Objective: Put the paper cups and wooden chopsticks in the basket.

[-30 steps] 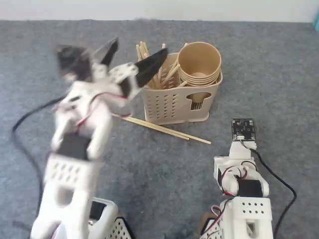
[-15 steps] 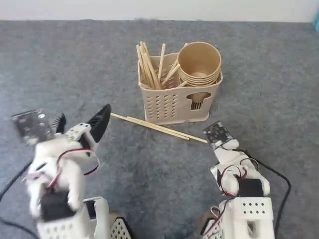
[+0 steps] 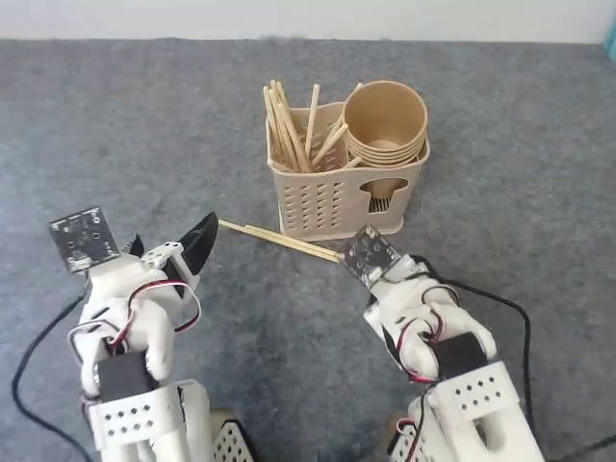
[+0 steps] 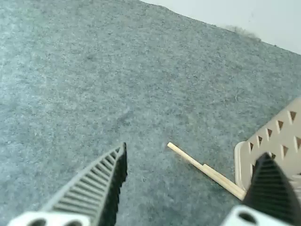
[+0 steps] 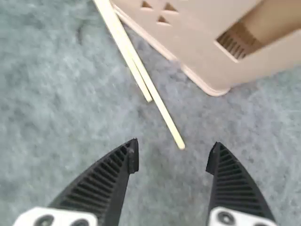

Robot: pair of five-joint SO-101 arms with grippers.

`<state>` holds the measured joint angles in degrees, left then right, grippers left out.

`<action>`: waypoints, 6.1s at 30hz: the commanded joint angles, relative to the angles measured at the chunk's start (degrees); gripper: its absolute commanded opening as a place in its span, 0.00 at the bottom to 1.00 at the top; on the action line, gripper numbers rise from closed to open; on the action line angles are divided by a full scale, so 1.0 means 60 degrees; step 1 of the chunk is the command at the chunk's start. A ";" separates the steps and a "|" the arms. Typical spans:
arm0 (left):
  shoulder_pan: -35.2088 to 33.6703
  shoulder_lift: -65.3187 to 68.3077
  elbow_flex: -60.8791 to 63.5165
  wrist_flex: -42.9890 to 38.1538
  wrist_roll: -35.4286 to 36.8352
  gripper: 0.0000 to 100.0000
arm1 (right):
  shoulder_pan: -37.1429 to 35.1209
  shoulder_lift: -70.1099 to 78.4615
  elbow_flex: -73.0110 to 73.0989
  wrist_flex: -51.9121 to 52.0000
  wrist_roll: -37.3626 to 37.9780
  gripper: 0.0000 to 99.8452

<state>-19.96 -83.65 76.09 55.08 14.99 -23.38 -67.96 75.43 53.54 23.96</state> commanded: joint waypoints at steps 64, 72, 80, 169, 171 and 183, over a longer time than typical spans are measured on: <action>-0.0073 0.2418 0.0227 -0.1993 0.0161 0.39 | -0.0315 0.2293 -1.1399 0.7993 -0.0088 0.01; -0.0073 0.2418 0.0271 -0.1993 0.0161 0.39 | 0.0081 0.2821 -1.1018 0.6615 -0.3165 0.01; -0.0073 0.2418 0.0256 -0.1993 0.0176 0.39 | -0.0403 0.2747 -0.5919 0.6454 -0.1993 0.01; 0.2037 1.7070 -1.0366 0.0821 0.4703 0.01 | 0.1604 0.0784 -0.1656 0.2894 0.2593 0.15; 0.1978 1.6718 -1.0337 0.0850 0.4703 0.01 | 0.0872 0.0784 -0.1817 0.2864 0.1919 0.15; 0.0352 1.1575 -0.6454 -0.2139 0.4103 0.01 | -0.2527 0.1414 -0.1949 -0.0388 -0.0703 0.15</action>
<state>-15.30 -3.03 33.27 47.34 42.42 -36.57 -61.80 67.08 55.82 21.93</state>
